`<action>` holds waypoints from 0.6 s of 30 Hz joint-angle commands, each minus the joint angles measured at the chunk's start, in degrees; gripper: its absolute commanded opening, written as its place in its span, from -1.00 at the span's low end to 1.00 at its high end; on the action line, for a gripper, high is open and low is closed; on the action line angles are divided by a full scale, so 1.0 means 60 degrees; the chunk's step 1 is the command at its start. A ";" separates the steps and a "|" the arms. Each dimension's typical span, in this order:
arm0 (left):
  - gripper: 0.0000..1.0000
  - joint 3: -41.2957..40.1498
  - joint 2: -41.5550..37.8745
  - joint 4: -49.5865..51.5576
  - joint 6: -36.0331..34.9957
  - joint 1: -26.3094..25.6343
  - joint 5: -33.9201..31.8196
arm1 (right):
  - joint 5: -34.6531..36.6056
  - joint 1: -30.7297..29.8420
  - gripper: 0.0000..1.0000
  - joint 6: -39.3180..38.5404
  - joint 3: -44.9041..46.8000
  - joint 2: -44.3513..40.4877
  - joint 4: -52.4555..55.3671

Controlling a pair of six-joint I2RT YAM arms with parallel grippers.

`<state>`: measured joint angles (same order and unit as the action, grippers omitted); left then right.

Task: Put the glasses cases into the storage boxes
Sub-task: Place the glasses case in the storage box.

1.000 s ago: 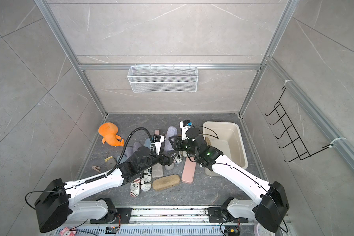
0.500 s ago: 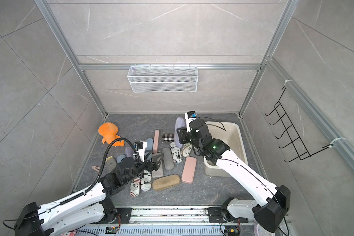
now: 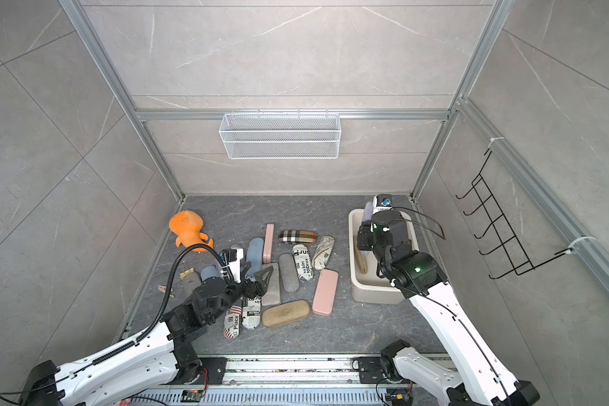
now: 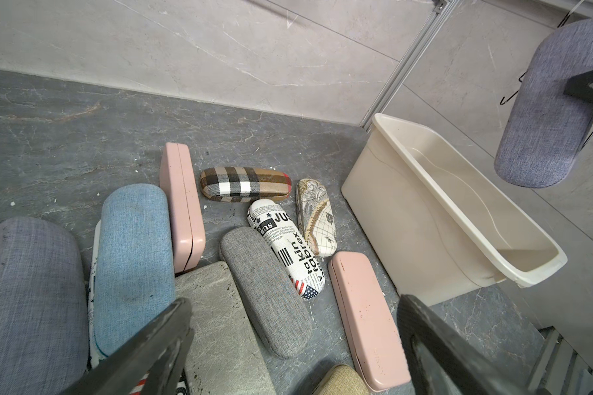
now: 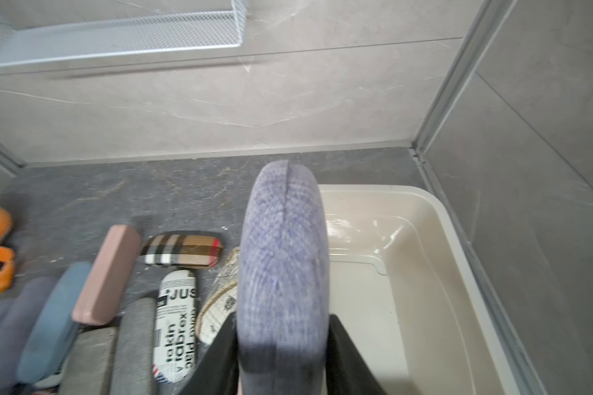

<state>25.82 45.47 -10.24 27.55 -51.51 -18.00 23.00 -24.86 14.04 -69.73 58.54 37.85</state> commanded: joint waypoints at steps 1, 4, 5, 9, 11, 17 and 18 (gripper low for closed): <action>0.91 0.0581 -0.0022 0.0347 0.0139 -0.0025 -0.0133 | 0.1183 0.0112 -0.28 -0.0293 0.0426 -0.0008 0.0241; 0.91 0.0670 -0.0035 0.0561 0.0107 -0.0021 -0.0093 | 0.1308 0.0475 -0.28 -0.0407 0.0673 0.0383 -0.0087; 0.91 0.0691 -0.0021 0.0626 0.0103 -0.0021 -0.0107 | 0.1268 0.0601 -0.28 -0.0461 0.0736 0.0548 -0.0262; 0.90 0.0761 0.0060 0.0712 0.0241 -0.0022 -0.0134 | 0.1295 0.1028 -0.28 -0.0951 0.0754 0.1634 -0.0707; 0.90 0.0766 0.0117 0.0678 0.0306 -0.0036 -0.0100 | 0.1051 0.1213 -0.29 -0.1107 0.0746 0.2172 -0.0938; 0.90 0.0982 0.0228 0.0940 0.0295 -0.0038 -0.0253 | 0.0228 0.1867 -0.29 -0.1284 0.0552 0.3637 -0.1467; 0.90 0.1006 0.0215 0.0993 0.0298 -0.0025 -0.0296 | 0.0027 0.1990 -0.29 -0.1259 0.0477 0.3912 -0.1472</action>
<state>28.56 46.87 -4.49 28.36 -51.53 -18.06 26.24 -14.68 7.81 -65.84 79.53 32.03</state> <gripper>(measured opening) 0.949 0.378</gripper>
